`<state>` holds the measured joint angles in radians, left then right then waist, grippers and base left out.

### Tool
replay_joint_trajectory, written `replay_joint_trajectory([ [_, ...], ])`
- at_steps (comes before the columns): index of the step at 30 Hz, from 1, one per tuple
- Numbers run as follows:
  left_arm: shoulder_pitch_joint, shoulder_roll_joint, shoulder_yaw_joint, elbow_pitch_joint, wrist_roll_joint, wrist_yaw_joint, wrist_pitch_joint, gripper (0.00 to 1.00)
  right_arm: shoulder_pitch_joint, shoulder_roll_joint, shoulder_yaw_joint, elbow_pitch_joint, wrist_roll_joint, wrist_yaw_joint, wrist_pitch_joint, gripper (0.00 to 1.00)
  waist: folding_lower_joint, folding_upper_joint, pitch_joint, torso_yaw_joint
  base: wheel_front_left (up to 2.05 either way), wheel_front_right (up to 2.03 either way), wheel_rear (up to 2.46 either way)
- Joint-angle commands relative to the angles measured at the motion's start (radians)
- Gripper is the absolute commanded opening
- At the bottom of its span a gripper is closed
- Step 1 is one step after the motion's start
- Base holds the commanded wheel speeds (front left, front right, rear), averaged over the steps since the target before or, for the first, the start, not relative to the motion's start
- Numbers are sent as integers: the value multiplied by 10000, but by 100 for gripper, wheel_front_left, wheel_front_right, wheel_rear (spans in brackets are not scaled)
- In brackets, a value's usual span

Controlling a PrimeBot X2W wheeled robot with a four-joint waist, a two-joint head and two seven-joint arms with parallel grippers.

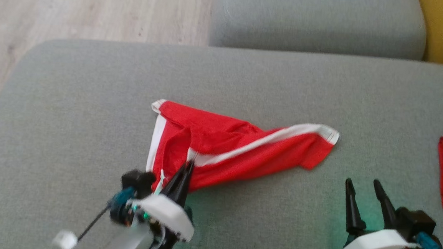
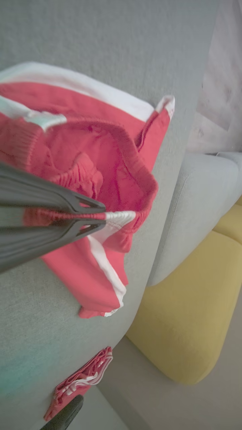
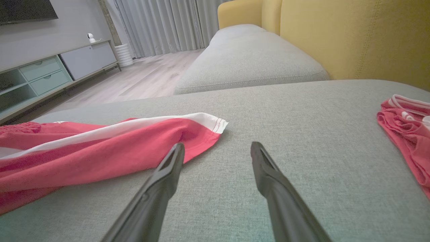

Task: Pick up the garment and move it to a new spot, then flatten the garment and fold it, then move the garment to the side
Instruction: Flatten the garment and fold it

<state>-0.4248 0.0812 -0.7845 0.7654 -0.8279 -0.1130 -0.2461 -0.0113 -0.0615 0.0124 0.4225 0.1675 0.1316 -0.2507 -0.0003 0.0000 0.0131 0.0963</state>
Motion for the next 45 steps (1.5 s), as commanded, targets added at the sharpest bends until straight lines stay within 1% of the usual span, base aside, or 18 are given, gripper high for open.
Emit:
replay_joint_trajectory([
  [1,19,267,599,-637,-125,148,-144,0,-92,16,175,-257,91,-9,-110,100,3,0,-313,198,0,0,0],
  [5,827,580,1590,-1910,101,548,-152,0,69,46,176,-264,96,-9,-110,100,3,0,-389,242,0,0,0],
  [8,1375,752,2245,-2617,492,825,-154,0,122,60,197,-253,84,-9,-110,100,3,0,-419,245,0,0,0],
  [10,1679,819,2525,-2852,659,944,-154,1,133,68,245,-236,80,-9,-110,100,3,0,-436,225,0,0,0],
  [12,1938,839,2859,-3043,739,1034,-155,6,124,76,307,-223,84,-9,-111,100,3,0,-449,184,0,0,0],
  [15,2211,888,3030,-3073,879,1070,-155,6,110,83,376,-213,98,-9,-111,100,3,0,-473,128,0,0,0],
  [16,2331,883,3157,-3094,940,1088,-155,9,109,87,402,-231,108,-9,-111,100,3,0,-483,105,0,0,0],
  [17,2440,890,3277,-3107,1050,1121,-155,27,110,90,421,-265,114,-9,-111,100,3,0,-496,77,0,0,0],
  [18,2526,909,3384,-3143,1230,1147,-155,71,112,93,428,-311,120,-9,-111,100,3,0,-505,51,0,0,0],
  [19,2620,897,3514,-3174,1388,1178,-155,100,110,96,426,-385,114,-9,-111,100,3,0,-511,27,0,0,0],
  [22,2828,891,3950,-3391,2109,1301,-155,100,102,103,362,-763,54,-9,-111,100,3,0,-508,-21,0,0,0],
  [28,3542,944,4906,-4161,4225,1831,-156,100,137,109,308,-1644,156,-9,-111,100,3,0,-491,-160,0,0,0],
  [32,4178,893,5277,-4571,5440,2121,-156,100,322,110,471,-1447,334,-9,-111,100,3,0,-508,-227,0,0,0],
  [35,4473,750,5476,-4664,5904,2065,-156,100,341,111,616,-1188,445,-9,-111,100,3,0,-495,-258,0,0,0],
  [38,4571,529,5696,-4740,6081,1877,-156,100,284,111,731,-1000,509,-9,-111,100,3,0,-468,-258,0,0,0],
  [41,4498,302,5874,-4844,6080,1498,-156,100,209,111,760,-904,517,-9,-111,100,3,0,-428,-213,0,0,0],
  [42,4388,182,5950,-4836,5955,1068,-156,100,160,111,812,-834,522,-9,-111,100,3,0,-400,-185,0,0,0],
  [45,4092,70,5990,-4714,5727,414,-156,100,128,111,886,-741,541,-9,-111,100,3,0,-361,-141,0,0,0],
])
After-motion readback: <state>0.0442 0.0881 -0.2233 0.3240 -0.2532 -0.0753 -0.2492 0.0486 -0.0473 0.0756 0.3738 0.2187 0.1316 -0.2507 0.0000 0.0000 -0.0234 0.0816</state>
